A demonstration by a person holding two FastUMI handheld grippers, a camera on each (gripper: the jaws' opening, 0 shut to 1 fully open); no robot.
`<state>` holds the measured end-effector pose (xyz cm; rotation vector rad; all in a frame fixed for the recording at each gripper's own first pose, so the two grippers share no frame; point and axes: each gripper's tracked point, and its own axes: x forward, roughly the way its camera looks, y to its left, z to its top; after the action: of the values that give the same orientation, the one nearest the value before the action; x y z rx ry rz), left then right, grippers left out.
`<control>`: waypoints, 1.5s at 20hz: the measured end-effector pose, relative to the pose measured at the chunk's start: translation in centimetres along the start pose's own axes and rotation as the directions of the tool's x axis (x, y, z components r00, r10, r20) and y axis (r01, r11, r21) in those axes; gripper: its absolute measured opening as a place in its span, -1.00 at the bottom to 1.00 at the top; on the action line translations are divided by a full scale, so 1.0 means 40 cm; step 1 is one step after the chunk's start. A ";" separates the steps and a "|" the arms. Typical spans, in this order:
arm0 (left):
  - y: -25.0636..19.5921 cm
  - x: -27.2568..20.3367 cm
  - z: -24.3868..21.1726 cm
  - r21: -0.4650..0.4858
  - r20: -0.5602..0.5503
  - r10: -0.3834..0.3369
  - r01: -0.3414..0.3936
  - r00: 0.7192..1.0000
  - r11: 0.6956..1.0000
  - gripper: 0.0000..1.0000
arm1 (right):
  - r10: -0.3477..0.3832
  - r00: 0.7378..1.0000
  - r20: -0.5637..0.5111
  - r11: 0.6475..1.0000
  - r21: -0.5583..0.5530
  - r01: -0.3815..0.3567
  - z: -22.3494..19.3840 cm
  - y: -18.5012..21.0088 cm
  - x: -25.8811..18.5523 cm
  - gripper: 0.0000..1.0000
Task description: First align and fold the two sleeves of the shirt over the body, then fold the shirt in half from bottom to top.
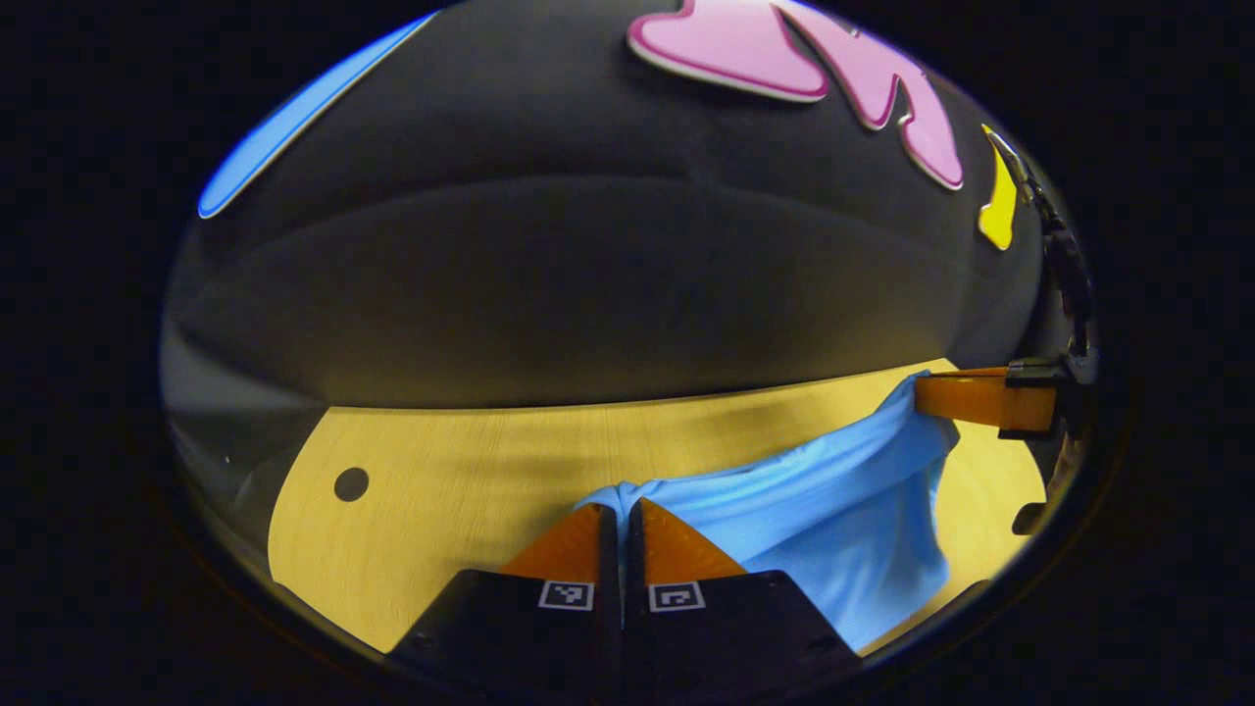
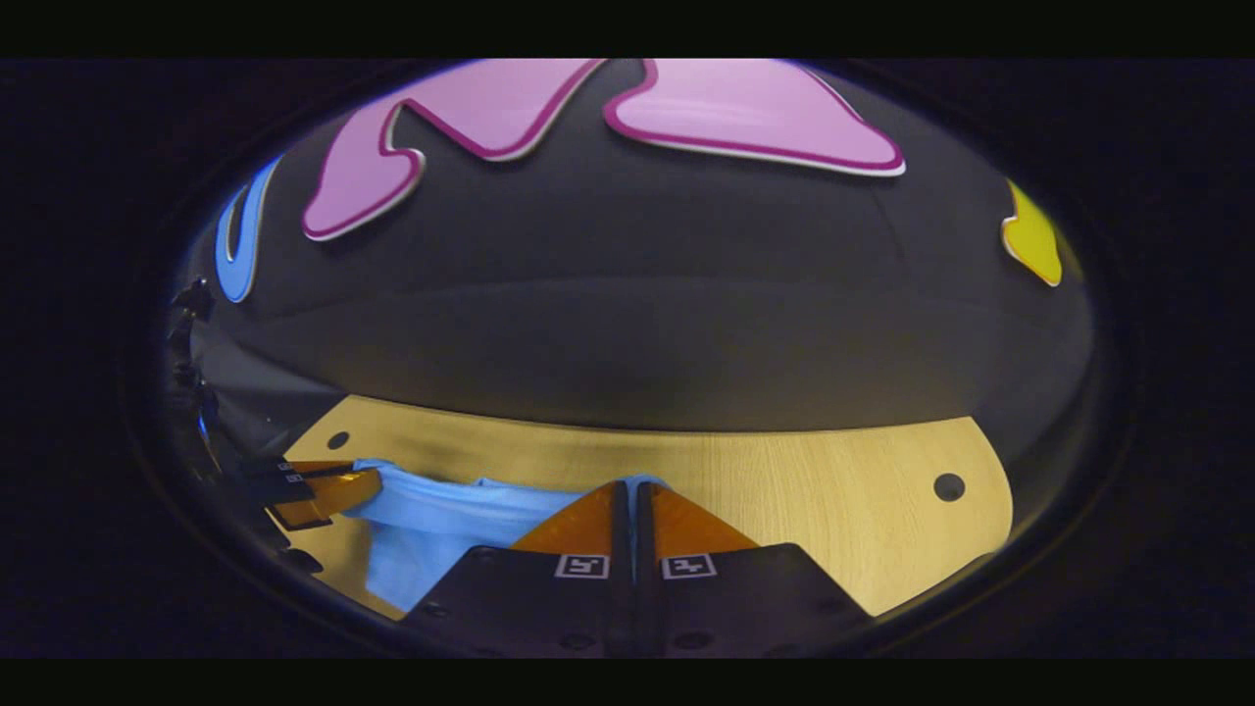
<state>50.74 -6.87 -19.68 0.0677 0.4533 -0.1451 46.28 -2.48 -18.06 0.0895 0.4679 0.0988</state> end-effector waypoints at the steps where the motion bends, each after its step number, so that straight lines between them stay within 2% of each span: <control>1: 0.015 0.032 -0.003 0.011 0.010 0.014 -0.014 1.000 1.000 -0.88 | -0.008 1.000 0.003 1.000 0.010 0.008 -0.005 -0.005 0.027 -0.80; 2: 0.026 0.061 -0.007 0.024 0.018 0.025 -0.026 1.000 0.999 -0.85 | -0.028 1.000 -0.004 0.999 0.024 0.028 -0.013 -0.019 0.048 -1.00; 3: 0.025 0.076 -0.014 0.039 0.016 0.025 -0.026 1.000 0.999 -0.85 | -0.028 1.000 -0.010 0.999 0.038 0.028 -0.021 -0.013 0.059 -0.99; 4: 0.025 0.075 -0.013 0.049 0.017 0.041 -0.042 0.999 0.998 -0.48 | -0.035 0.999 -0.018 0.999 0.039 0.036 -0.027 -0.011 0.062 -0.51; 5: 0.030 0.069 -0.007 0.050 0.023 0.055 -0.056 0.998 0.997 -0.11 | -0.031 0.999 -0.020 0.999 0.036 0.032 -0.033 -0.005 0.058 -0.81; 6: 0.035 0.052 0.009 0.039 0.046 0.073 -0.075 0.996 0.996 0.26 | -0.038 0.999 -0.010 0.999 0.024 0.038 -0.027 -0.004 0.043 -0.46; 8: 0.021 0.001 0.050 -0.010 0.117 0.062 -0.061 0.991 0.998 1.00 | -0.054 0.998 0.037 0.998 -0.015 0.055 -0.009 -0.013 -0.009 0.23; 10: 0.008 -0.112 0.106 -0.033 0.206 0.062 -0.056 0.977 0.998 0.98 | -0.074 0.992 0.102 0.995 -0.053 0.080 0.025 -0.010 -0.102 0.93; 12: 0.005 -0.246 0.148 -0.031 0.283 0.080 -0.074 0.956 0.997 0.98 | -0.114 0.981 0.158 0.988 -0.081 0.128 0.050 -0.010 -0.219 0.94; 14: 0.004 -0.401 0.162 -0.031 0.358 0.082 -0.076 0.930 0.997 0.97 | -0.125 0.972 0.199 0.986 -0.082 0.144 0.061 0.006 -0.359 0.93; 18: -0.007 -0.674 0.099 -0.035 0.454 0.063 -0.053 0.889 0.998 0.97 | -0.139 0.943 0.301 0.988 -0.018 0.151 0.074 0.044 -0.688 0.93; 22: -0.043 -1.011 0.048 -0.065 0.499 0.052 -0.023 0.865 0.998 0.97 | -0.141 0.906 0.398 0.985 -0.035 0.168 0.047 0.096 -1.020 0.93; 24: -0.055 -1.132 0.000 -0.076 0.515 0.055 -0.018 0.855 0.997 0.96 | -0.137 0.902 0.410 0.985 -0.040 0.167 0.011 0.119 -1.157 0.93; 27: -0.085 -1.267 -0.079 -0.097 0.525 0.045 0.008 0.850 0.995 0.97 | -0.113 0.903 0.414 0.990 -0.031 0.139 -0.095 0.144 -1.275 0.92; 30: -0.094 -1.368 -0.121 -0.094 0.572 0.037 0.021 0.819 0.995 0.97 | -0.099 0.904 0.415 0.993 -0.022 0.119 -0.181 0.174 -1.372 0.93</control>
<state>-0.59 -3.29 -0.02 -0.0714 -0.1495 -0.1278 -6.24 -1.48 0.69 0.0357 0.0445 -0.0207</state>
